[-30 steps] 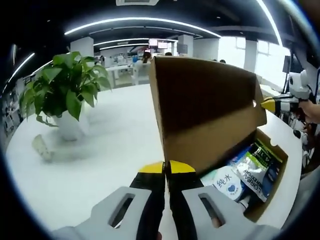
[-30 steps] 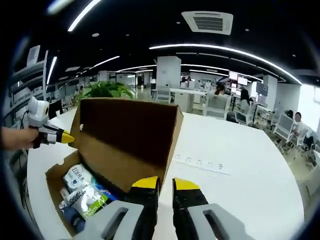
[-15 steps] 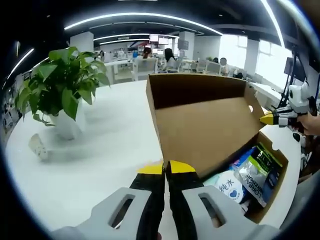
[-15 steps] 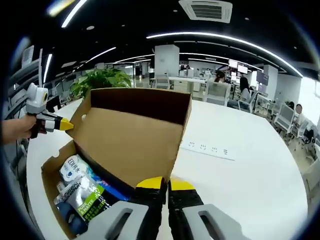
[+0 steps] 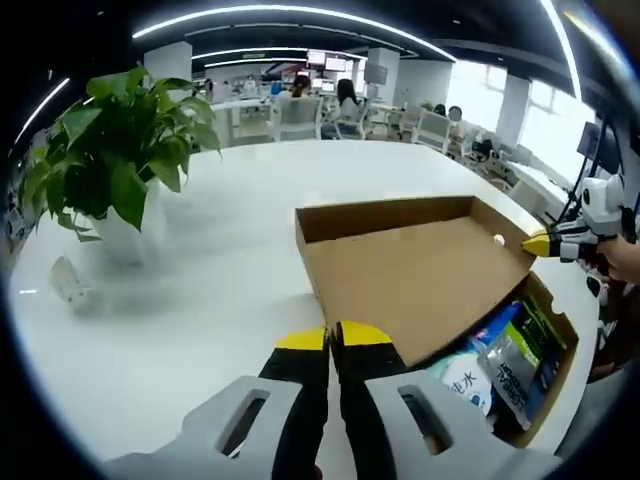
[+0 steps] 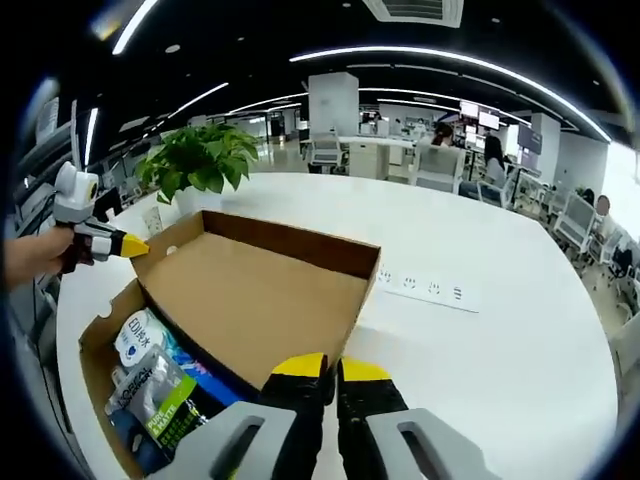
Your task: Operate the shoe box by opening the lid, removing the specified soft item, and placing it in the target area until the item is outside and the box remains undamaged.
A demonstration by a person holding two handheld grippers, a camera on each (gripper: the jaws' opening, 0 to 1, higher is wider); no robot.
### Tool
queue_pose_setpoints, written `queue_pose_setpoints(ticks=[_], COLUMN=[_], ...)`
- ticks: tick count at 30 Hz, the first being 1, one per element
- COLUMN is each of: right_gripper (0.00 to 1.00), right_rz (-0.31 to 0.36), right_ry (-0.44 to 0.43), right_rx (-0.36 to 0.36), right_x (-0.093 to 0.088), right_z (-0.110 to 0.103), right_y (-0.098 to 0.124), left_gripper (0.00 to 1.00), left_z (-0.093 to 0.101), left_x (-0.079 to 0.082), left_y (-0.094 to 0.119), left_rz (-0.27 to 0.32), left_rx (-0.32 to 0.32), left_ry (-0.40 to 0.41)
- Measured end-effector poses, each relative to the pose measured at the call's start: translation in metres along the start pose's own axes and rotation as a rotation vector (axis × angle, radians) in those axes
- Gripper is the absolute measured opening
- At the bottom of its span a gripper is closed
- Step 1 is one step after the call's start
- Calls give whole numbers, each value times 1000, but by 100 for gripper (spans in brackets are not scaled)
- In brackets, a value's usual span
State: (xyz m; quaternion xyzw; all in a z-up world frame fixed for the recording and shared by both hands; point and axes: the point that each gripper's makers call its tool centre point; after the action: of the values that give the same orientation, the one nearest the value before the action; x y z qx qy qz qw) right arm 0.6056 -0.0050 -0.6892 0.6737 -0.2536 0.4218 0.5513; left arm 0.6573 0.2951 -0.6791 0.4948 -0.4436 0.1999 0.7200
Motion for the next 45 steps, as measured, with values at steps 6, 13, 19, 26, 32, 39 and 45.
queue_pose_setpoints(ticks=[6,13,19,26,32,39,45], right_gripper=[0,0,0,5,14,20,21], right_rz=[-27,-38,-19,27,45,52,42], right_ry=[7,10,33,74,87,115,116], right_rx=[-7,-16,-12,7,41,82,89], right_x=[-4,-5,-2,3,2,-2,-9], right_z=[0,1,0,0,-7,-18,-21], right_y=[-4,-5,0,14,28,43,53], left_gripper=[0,1,3,9,12,14,14], left_z=[0,1,4,14,25,57,79], left_x=[-4,-6,-1,-2,5,-1,-11], left_y=[-4,-7,0,18,31,49,57], left_rz=[-47,-69,-49,-35,-16,-8,-12], left_rx=[7,23,16,15,6,-48,-85], left_ry=[22,25,-25,-103,-152,-175,-167])
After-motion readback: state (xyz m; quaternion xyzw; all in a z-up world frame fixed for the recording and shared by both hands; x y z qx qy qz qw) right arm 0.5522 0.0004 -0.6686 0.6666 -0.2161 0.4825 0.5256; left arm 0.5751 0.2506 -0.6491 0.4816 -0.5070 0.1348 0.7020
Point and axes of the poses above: the point that each gripper's makers call its tool centre point, and the gripper's own axes: y roughly backward along the fingers, z roughly to its right, x roughly out of its top, and after that the axes turned 5 degrees about z, right-handed
